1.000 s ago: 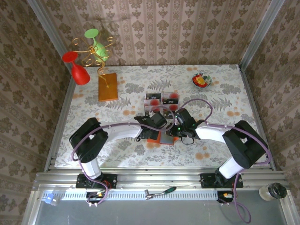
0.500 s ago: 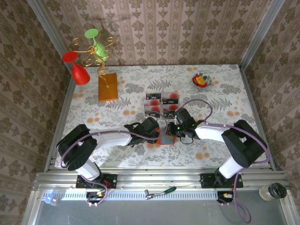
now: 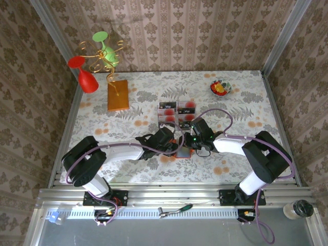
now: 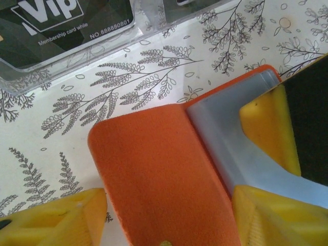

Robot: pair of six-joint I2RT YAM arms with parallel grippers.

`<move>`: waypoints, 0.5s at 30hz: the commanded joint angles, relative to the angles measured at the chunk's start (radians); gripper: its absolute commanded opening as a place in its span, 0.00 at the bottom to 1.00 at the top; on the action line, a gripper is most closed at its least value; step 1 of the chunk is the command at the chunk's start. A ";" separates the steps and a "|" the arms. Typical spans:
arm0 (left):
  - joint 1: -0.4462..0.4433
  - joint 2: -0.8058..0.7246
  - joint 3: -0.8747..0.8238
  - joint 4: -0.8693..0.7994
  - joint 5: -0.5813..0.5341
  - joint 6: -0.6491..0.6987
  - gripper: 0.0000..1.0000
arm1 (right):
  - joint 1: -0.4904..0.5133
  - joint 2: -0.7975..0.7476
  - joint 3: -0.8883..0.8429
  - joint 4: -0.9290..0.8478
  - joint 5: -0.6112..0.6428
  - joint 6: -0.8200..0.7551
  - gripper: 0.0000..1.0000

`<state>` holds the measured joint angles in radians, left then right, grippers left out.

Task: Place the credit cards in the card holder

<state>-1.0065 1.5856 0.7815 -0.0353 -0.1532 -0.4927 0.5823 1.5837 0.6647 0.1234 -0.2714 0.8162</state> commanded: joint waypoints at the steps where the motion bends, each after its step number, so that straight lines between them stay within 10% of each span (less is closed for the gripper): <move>1: -0.001 -0.011 -0.021 0.021 0.007 0.020 0.67 | -0.003 -0.003 -0.014 0.011 -0.017 0.021 0.25; 15: 0.012 -0.100 -0.059 -0.028 -0.072 -0.018 0.65 | 0.019 -0.038 0.026 -0.038 -0.052 -0.046 0.07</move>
<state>-1.0039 1.5238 0.7395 -0.0391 -0.1860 -0.4953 0.5865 1.5581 0.6662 0.1040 -0.2859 0.7876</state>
